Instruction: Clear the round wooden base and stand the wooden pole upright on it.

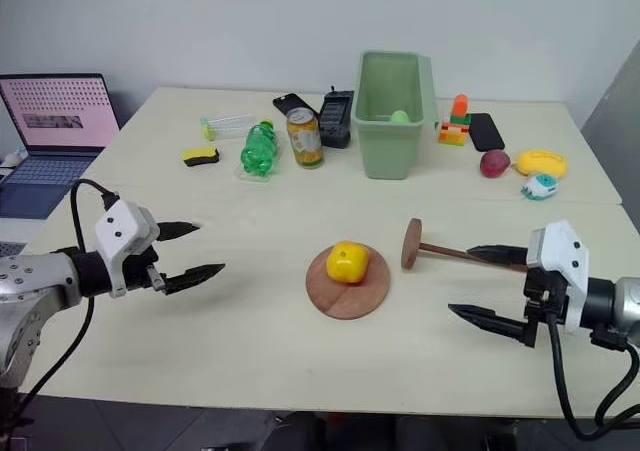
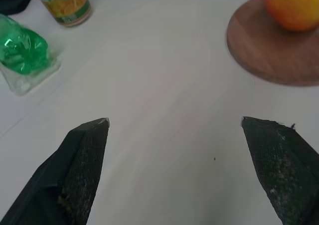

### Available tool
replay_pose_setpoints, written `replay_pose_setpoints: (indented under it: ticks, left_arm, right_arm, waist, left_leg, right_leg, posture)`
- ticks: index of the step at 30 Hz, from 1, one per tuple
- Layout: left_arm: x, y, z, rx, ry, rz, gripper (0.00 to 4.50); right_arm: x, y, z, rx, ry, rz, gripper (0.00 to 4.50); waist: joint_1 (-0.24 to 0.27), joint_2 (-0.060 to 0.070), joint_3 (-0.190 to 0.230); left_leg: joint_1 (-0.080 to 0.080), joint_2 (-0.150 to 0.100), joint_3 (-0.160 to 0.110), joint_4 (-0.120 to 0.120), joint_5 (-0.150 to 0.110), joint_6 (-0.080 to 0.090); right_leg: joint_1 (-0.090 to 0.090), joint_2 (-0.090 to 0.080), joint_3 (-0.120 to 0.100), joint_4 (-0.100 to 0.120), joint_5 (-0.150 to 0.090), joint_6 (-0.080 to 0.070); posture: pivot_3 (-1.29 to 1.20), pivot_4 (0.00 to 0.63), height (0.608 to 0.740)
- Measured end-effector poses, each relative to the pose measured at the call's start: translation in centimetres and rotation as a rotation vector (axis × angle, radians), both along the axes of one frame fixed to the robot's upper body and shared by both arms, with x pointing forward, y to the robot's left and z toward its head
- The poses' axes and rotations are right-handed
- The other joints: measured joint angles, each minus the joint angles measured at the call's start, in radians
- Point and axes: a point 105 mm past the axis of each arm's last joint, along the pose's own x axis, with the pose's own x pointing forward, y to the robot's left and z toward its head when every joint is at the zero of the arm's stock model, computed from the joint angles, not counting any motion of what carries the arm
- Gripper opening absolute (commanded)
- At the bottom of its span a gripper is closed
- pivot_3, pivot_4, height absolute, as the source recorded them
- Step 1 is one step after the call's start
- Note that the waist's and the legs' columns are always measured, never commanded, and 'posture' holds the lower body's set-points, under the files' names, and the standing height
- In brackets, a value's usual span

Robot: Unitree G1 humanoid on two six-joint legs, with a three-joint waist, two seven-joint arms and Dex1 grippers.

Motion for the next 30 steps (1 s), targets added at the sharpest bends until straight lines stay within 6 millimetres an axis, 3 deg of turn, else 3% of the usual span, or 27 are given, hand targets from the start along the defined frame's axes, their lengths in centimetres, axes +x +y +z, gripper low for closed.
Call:
replay_pose_setpoints:
  ticks: [7,15,19,25,30]
  left_arm:
    - [0.3,-0.3,0.4,0.023,-0.042,-0.016,4.4]
    - [-0.1,-2.1,0.2,-0.008,-0.031,-0.198,4.46]
    - [0.7,-4.1,0.4,-0.03,-0.018,-0.301,4.46]
    - [1.5,-9.2,0.5,-0.049,-0.031,-0.532,4.46]
    - [1.8,-11.0,0.0,-0.064,0.013,-0.627,4.46]
  right_arm:
    - [0.1,0.5,0.0,0.011,-0.005,0.017,4.5]
    - [-0.1,1.2,0.2,0.01,-0.018,0.014,4.5]
    - [-0.7,1.8,0.5,0.047,0.021,-0.006,4.5]
    - [-2.0,3.1,1.0,0.032,0.05,0.022,4.5]
    - [-2.6,3.8,0.7,0.039,0.082,0.023,4.5]
  waist:
    - [-0.002,0.0,0.0]
    - [-0.001,0.0,0.0]
    - [0.002,0.0,0.0]
    - [0.004,-0.001,0.0]
    - [-0.003,-0.001,0.0]
  left_leg:
    - [0.0,0.001,-0.001,0.0,0.0,0.0]
    - [0.0,0.0,-0.001,0.0,0.0,0.0]
    - [-0.001,-0.002,-0.001,0.001,0.0,0.0]
    - [-0.003,-0.001,-0.001,0.001,0.0,0.0]
    - [-0.003,-0.001,-0.001,0.001,0.0,0.0]
  right_leg:
    - [0.0,0.0,0.0,0.0,0.0,0.0]
    - [0.0,0.0,-0.001,0.0,0.0,0.0]
    - [0.0,0.001,-0.001,-0.001,0.0,0.0]
    - [0.0,0.001,-0.002,-0.002,0.0,0.0]
    - [-0.001,0.002,-0.003,-0.002,0.0,0.0]
  posture:
    - [0.0,0.15,0.74]
    - [0.0,0.15,0.74]
    - [0.0,0.15,0.74]
    - [0.0,0.15,0.74]
    - [0.0,0.15,0.74]
